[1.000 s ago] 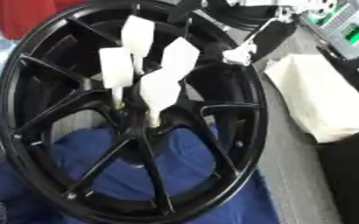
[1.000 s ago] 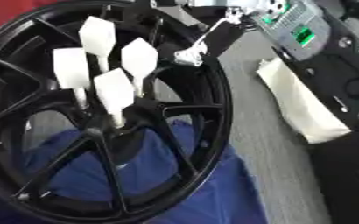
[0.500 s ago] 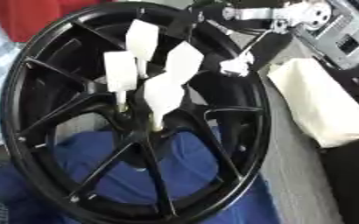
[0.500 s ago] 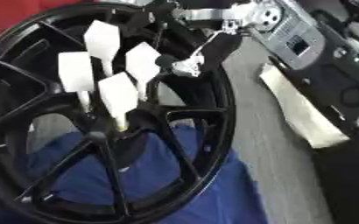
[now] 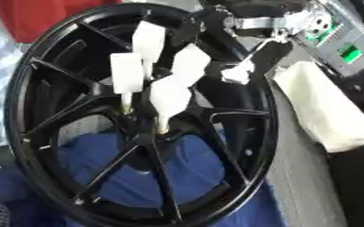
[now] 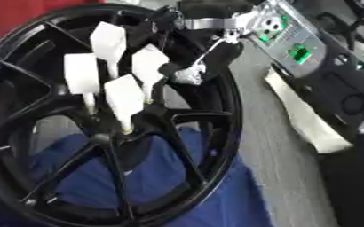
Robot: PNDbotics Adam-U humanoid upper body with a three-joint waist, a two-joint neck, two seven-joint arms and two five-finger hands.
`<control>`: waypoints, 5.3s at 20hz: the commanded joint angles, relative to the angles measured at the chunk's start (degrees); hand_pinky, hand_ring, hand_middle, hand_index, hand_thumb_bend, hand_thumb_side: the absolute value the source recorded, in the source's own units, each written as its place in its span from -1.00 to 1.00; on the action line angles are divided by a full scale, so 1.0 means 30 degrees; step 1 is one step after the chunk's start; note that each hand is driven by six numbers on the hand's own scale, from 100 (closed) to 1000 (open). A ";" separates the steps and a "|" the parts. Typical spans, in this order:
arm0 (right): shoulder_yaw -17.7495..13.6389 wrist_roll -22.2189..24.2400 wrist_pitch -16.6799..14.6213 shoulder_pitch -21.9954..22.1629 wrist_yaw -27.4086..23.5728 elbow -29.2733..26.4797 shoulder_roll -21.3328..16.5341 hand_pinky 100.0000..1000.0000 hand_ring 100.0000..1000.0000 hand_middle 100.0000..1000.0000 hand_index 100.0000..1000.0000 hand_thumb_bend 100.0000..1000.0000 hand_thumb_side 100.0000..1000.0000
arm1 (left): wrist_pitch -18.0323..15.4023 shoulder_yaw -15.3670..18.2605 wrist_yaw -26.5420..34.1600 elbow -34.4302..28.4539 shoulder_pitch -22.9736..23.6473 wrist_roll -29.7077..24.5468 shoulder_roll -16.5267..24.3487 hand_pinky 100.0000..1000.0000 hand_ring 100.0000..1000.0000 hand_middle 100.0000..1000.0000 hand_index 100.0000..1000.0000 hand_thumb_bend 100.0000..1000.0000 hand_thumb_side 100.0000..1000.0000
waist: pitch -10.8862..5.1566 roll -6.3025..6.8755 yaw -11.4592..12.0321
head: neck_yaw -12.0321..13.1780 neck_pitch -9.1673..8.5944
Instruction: Pull the pin out of the wheel hub.
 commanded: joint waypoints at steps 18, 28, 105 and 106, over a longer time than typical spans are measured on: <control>0.0257 0.5028 -0.5958 -0.0492 0.1470 0.0292 -0.0025 1.00 0.71 0.29 0.76 -1.00 0.01 | 0.0002 -0.0042 0.0055 -0.0379 -0.0302 -0.0064 0.0100 0.34 0.15 0.00 0.38 -1.00 0.18 | -0.0115 -0.0083 0.0119 | -0.0079 -0.0121; 0.0105 0.5028 -0.6158 0.0008 0.2061 0.0000 -0.0395 1.00 0.68 0.10 0.76 -1.00 0.07 | 0.0023 -0.0050 0.0078 -0.0379 -0.0323 -0.0002 0.0084 0.34 0.15 -0.01 0.37 -1.00 0.18 | -0.0090 -0.0175 0.0122 | -0.0141 -0.0270; -1.5265 -0.3634 0.1225 2.0225 0.0797 -0.5891 0.0741 1.00 0.92 1.00 1.00 -1.00 -0.56 | 0.0073 0.1109 -0.0435 -0.0379 0.0336 0.1316 -0.0138 0.34 0.14 -0.01 0.36 -1.00 0.12 | -0.0746 0.2041 -0.3354 | 0.2268 -0.0254; -1.5274 -0.3805 0.1480 2.0278 0.1139 -0.5795 0.0870 1.00 0.92 1.00 1.00 -1.00 -0.57 | 0.0092 0.1105 -0.0433 -0.0379 0.0337 0.1313 -0.0150 0.34 0.14 -0.01 0.36 -1.00 0.12 | -0.0746 0.2064 -0.3355 | 0.2272 -0.0236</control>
